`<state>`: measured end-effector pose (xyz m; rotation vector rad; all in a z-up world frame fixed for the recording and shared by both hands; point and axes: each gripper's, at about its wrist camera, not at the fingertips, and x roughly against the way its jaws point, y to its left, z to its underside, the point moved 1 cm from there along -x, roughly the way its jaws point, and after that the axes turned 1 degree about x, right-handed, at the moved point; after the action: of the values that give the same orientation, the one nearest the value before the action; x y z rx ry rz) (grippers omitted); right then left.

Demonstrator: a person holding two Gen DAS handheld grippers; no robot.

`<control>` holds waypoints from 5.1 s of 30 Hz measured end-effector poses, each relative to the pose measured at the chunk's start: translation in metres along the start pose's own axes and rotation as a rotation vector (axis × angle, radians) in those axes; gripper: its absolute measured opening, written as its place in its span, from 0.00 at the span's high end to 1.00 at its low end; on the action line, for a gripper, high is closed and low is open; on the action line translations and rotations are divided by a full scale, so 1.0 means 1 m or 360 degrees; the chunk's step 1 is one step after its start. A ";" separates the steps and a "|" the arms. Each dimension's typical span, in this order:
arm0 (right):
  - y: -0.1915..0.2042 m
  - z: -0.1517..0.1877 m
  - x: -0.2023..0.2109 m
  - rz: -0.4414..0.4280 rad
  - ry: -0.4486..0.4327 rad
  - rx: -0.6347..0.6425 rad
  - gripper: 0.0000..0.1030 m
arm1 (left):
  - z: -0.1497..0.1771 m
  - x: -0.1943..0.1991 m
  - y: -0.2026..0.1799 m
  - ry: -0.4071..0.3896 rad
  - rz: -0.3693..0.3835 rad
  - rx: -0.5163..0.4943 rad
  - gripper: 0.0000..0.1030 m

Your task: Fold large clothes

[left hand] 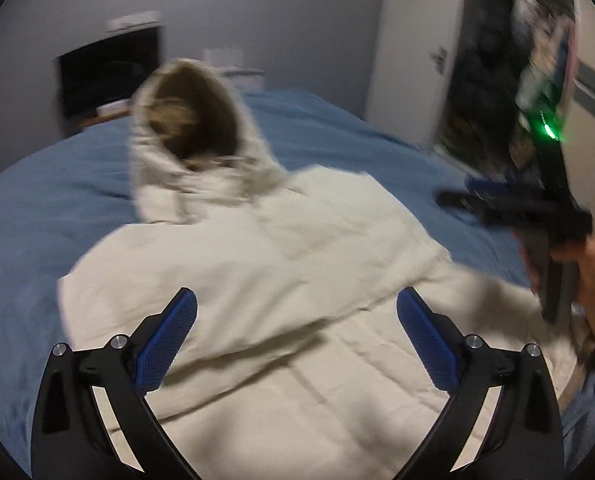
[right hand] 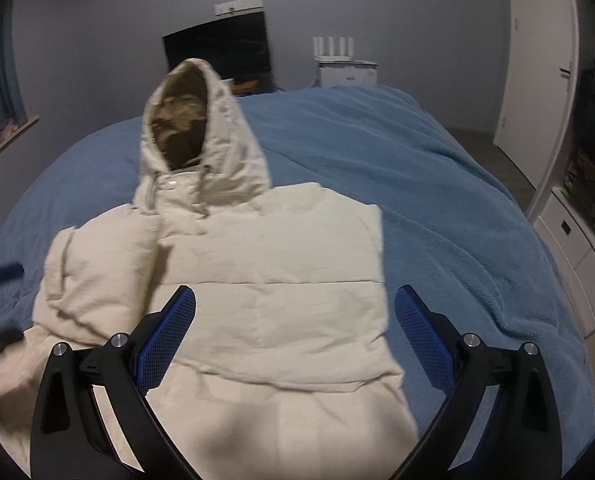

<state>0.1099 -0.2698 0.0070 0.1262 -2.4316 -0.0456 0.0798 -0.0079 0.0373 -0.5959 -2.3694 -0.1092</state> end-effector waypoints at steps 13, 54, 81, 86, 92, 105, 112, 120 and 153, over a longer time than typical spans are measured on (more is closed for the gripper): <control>0.214 0.032 -0.018 -0.0298 0.0041 0.0773 0.07 | 0.044 -0.031 0.159 0.0166 -0.0689 0.0822 0.06; 0.038 0.017 -0.074 -0.0088 0.0209 -0.0164 0.80 | 0.044 -0.056 0.150 0.0157 -0.0600 0.0678 0.06; -0.040 0.027 -0.044 -0.0075 0.0043 -0.0575 0.85 | 0.044 -0.070 0.138 0.0243 -0.0568 0.0571 0.06; -0.047 0.057 -0.083 -0.0063 0.0327 -0.0613 0.81 | 0.046 -0.076 0.138 0.0291 -0.0572 0.0555 0.06; -0.053 0.048 -0.073 0.0072 0.0301 -0.0577 0.56 | 0.042 -0.074 0.134 0.0261 -0.0595 0.0509 0.06; 0.011 0.033 -0.103 0.0081 0.0234 0.0022 0.56 | 0.047 -0.119 0.100 0.0419 -0.0487 0.0181 0.06; 0.014 0.048 -0.134 0.0100 0.0377 0.0044 0.55 | 0.054 -0.126 0.103 0.0473 -0.0483 0.0200 0.06; 0.017 -0.006 -0.103 -0.0064 0.0247 0.0063 0.46 | -0.017 -0.080 0.098 0.0192 -0.0506 0.0159 0.06; 0.071 -0.121 -0.179 -0.0185 -0.0248 0.0375 0.96 | -0.164 -0.186 0.193 -0.0055 -0.0491 0.0353 0.12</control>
<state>0.3186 -0.1807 -0.0120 0.3824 -2.5755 0.1862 0.3872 0.0535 0.0280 -0.1260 -2.4484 0.0277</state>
